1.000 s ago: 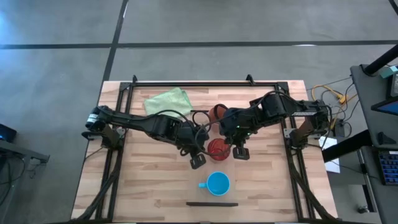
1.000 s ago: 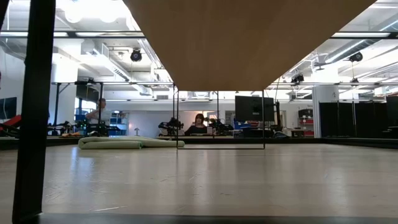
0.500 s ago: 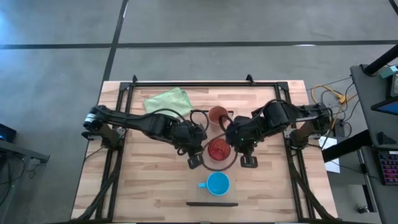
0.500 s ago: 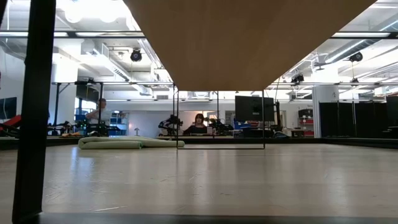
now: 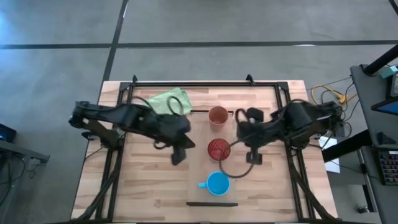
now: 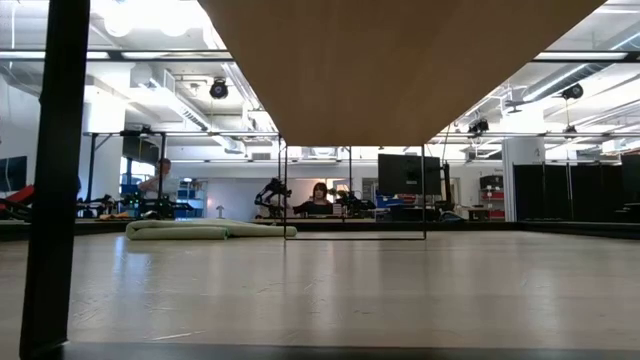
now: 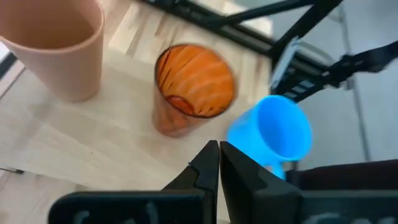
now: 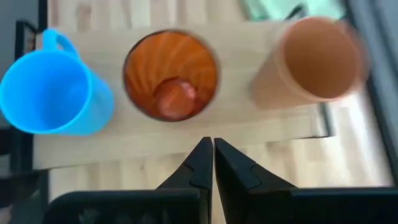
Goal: Stack small to large cups/mugs on shelf
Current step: Return to Home Position
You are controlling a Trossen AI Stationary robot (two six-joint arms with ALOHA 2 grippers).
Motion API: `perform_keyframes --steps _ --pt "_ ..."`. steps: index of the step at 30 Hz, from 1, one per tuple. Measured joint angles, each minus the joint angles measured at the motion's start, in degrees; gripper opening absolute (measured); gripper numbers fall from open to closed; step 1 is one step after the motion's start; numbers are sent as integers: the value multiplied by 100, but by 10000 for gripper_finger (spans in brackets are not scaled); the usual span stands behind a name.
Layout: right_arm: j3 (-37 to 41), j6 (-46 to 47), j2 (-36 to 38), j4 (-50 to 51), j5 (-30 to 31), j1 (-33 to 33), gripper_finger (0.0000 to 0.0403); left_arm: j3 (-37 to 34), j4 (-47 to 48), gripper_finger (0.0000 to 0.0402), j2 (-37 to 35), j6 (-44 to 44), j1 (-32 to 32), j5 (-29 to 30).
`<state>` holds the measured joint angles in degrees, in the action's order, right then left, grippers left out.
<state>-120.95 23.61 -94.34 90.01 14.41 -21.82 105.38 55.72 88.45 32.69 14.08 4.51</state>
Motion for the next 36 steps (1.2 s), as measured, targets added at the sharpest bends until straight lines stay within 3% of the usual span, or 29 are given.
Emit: perform_keyframes --steps 7,13,20,23,26,30,32,36 --pt "72 0 667 -4 516 -349 8 -59 63 0 -886 -544 143 204" --pt "624 97 1420 -14 886 -751 8 -211 54 0 -1559 -1413 338 348" --pt "2086 1076 2564 -478 1180 -1204 8 -1483 -160 0 -2490 -1510 447 350" --pt "2965 1231 3106 -1400 1152 -1261 8 -2448 -980 0 -2948 -1503 447 415" --pt "3839 862 3576 -2942 744 -1256 8 -3464 -2577 0 -3364 -1510 447 442" --pt "4993 -506 4058 -5648 -401 -1231 8 -4626 -4619 0 -3774 -1510 442 443" --pt "5488 -1351 4224 -6808 -663 -1197 8 -5091 -5526 0 -3895 -1511 441 444" --pt "6188 -2093 4557 -7761 -789 -784 8 -5646 -6529 0 -4129 -1705 341 460"
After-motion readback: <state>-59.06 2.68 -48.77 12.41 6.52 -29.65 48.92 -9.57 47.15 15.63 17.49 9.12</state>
